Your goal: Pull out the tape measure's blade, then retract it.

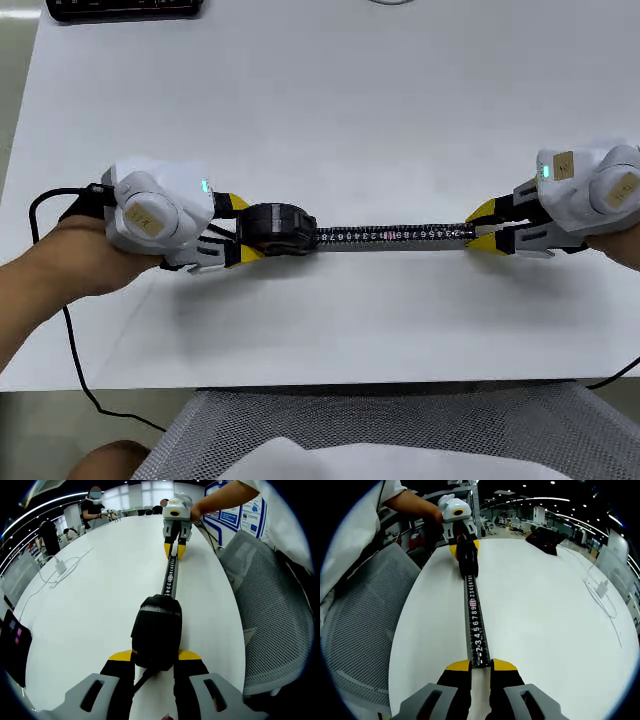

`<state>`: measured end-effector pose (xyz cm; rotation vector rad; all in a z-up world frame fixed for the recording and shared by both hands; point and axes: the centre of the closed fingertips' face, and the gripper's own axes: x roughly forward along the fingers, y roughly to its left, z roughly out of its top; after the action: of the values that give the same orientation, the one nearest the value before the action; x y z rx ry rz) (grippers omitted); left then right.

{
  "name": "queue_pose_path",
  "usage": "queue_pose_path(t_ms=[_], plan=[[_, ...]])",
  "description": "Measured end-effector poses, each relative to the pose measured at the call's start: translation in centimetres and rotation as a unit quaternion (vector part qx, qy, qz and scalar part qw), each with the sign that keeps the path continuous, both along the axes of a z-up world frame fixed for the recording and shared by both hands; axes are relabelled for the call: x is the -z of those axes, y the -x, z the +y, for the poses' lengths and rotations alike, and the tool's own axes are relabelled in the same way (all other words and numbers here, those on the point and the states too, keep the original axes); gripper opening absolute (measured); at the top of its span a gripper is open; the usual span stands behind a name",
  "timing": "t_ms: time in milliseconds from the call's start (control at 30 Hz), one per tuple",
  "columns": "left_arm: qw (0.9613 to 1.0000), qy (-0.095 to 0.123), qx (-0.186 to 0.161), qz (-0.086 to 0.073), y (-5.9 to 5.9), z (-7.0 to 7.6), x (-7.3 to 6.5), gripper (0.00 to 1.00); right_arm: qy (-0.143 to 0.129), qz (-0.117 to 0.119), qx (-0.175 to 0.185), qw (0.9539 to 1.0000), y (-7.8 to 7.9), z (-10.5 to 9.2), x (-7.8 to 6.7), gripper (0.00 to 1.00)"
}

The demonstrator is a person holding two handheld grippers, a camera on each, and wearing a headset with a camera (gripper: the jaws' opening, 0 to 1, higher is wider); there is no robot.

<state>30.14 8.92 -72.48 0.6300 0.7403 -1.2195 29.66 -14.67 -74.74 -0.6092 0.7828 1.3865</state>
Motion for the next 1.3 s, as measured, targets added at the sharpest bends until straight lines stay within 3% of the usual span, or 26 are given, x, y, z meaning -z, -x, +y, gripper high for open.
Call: queue_pose_path(t_ms=[1300], plan=[[1.0000, -0.002, 0.000, 0.000, 0.0, 0.0, 0.1, 0.25, 0.035, -0.001, 0.001, 0.9994, 0.1, -3.9, 0.0, 0.09]])
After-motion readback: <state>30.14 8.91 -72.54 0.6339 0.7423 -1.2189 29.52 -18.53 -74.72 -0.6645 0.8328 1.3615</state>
